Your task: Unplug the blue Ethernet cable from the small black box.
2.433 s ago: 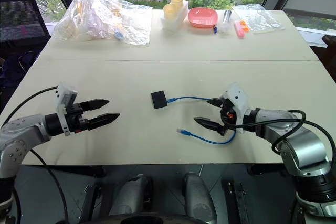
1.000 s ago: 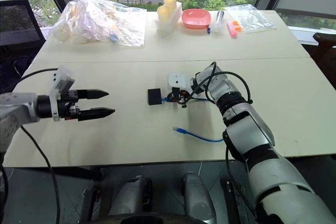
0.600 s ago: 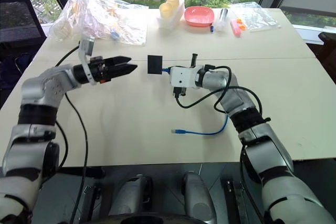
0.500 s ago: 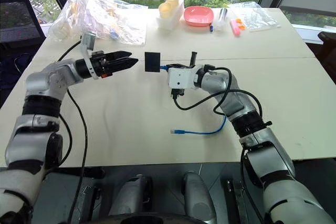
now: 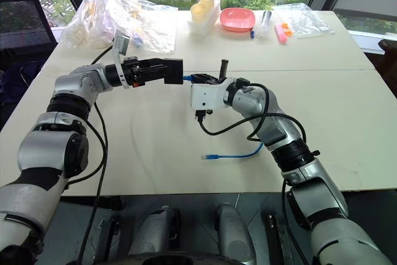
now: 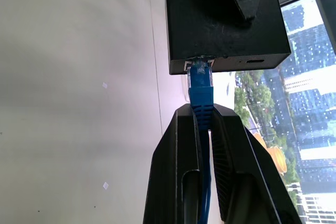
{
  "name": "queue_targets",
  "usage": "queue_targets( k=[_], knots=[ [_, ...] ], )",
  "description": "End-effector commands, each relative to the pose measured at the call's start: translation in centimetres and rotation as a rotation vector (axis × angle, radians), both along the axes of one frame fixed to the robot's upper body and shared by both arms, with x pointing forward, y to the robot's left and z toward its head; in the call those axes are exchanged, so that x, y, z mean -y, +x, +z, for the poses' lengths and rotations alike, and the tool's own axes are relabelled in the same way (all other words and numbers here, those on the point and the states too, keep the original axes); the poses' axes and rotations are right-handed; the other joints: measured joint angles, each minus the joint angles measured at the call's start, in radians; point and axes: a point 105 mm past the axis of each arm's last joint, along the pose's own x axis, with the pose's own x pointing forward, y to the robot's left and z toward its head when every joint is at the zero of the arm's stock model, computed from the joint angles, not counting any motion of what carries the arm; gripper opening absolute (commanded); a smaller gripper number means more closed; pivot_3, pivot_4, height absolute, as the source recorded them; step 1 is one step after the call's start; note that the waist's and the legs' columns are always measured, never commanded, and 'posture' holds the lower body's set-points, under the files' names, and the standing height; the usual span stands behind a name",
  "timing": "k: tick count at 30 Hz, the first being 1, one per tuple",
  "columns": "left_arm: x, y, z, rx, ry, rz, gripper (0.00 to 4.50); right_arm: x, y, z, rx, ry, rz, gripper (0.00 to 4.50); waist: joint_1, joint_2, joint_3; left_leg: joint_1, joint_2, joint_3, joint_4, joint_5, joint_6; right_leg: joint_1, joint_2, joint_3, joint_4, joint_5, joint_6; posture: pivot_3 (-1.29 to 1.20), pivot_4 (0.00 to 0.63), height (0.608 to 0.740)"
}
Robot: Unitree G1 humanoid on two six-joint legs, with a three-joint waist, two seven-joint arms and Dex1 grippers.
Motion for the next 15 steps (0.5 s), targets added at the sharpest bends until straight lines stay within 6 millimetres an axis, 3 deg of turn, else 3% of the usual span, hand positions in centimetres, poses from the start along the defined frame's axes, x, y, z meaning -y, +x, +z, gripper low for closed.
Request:
queue_targets(
  k=[1, 10, 14, 15],
  knots=[
    [0.4, -0.03, 1.55, 0.067, 0.004, -0.027, 3.93, -0.8, -0.7, 1.13, 0.048, 0.003, 0.032, 0.0, -0.001, 0.0, 0.0, 0.0, 0.0, 0.0, 0.0, 0.0, 0.0, 0.0, 0.0, 0.0, 0.0, 0.0, 0.0, 0.0, 0.15, 0.74],
    [0.54, -0.36, 1.63, 0.06, -0.008, -0.062, 0.57, -1.48, -1.18, 1.16, 0.081, -0.045, 0.058, 0.0, 0.0, 0.0, 0.0, 0.0, 0.0, 0.0, 0.0, 0.0, 0.0, 0.0, 0.0, 0.0, 0.0, 0.0, 0.0, 0.0, 0.15, 0.74],
    [0.14, -0.39, 1.61, 0.052, -0.001, -0.059, 0.51, -0.88, -0.97, 1.14, 0.09, -0.073, 0.041, 0.0, 0.0, 0.0, 0.0, 0.0, 0.0, 0.0, 0.0, 0.0, 0.0, 0.0, 0.0, 0.0, 0.0, 0.0, 0.0, 0.0, 0.15, 0.74],
    [-0.05, -0.39, 1.54, 0.054, 0.007, -0.055, 0.51, -0.56, -0.91, 1.18, 0.086, -0.071, 0.035, 0.42, 0.0, 0.0, 0.0, 0.0, 0.0, 0.0, 0.0, 0.0, 0.0, 0.0, 0.0, 0.0, 0.0, 0.0, 0.0, 0.0, 0.15, 0.74]
  ],
)
